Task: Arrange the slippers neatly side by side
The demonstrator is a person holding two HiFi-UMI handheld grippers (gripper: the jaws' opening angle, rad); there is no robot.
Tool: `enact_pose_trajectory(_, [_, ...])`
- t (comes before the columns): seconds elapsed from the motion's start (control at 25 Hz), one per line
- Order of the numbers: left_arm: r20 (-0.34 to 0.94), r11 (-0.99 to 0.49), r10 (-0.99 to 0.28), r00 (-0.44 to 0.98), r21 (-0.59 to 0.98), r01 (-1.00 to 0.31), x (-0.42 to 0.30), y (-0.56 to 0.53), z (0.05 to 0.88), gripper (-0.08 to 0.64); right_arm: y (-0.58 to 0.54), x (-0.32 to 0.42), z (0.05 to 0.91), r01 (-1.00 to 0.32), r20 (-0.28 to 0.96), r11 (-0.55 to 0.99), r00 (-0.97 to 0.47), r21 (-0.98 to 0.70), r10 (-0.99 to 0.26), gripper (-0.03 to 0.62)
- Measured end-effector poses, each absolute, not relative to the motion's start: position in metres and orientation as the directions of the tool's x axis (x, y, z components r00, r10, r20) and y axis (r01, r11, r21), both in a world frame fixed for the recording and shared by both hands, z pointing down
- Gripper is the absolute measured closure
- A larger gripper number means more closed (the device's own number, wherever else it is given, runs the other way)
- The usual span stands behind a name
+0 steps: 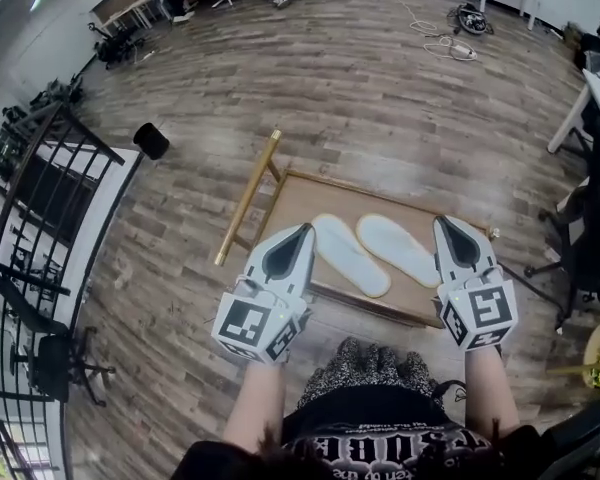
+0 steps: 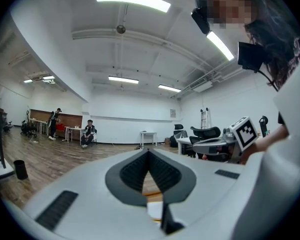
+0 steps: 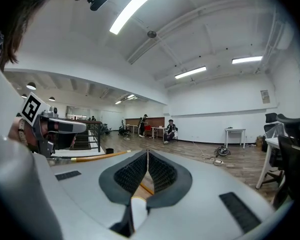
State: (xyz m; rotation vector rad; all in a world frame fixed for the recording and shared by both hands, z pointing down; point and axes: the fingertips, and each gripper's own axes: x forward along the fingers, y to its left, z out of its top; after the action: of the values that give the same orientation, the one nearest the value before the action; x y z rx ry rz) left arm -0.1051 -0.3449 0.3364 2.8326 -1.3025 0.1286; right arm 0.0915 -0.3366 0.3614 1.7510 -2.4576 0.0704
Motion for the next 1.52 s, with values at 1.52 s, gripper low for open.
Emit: enact_pose_trajectory(1.52, [0.223,-0.701,-0.693,0.686,0.016,-0.713,-0.123,-0.392,0.38,0.567,-0.387,0.073,0.663,-0.758,0.849,0.648,-0.386,-0.07,-0.361,0.443])
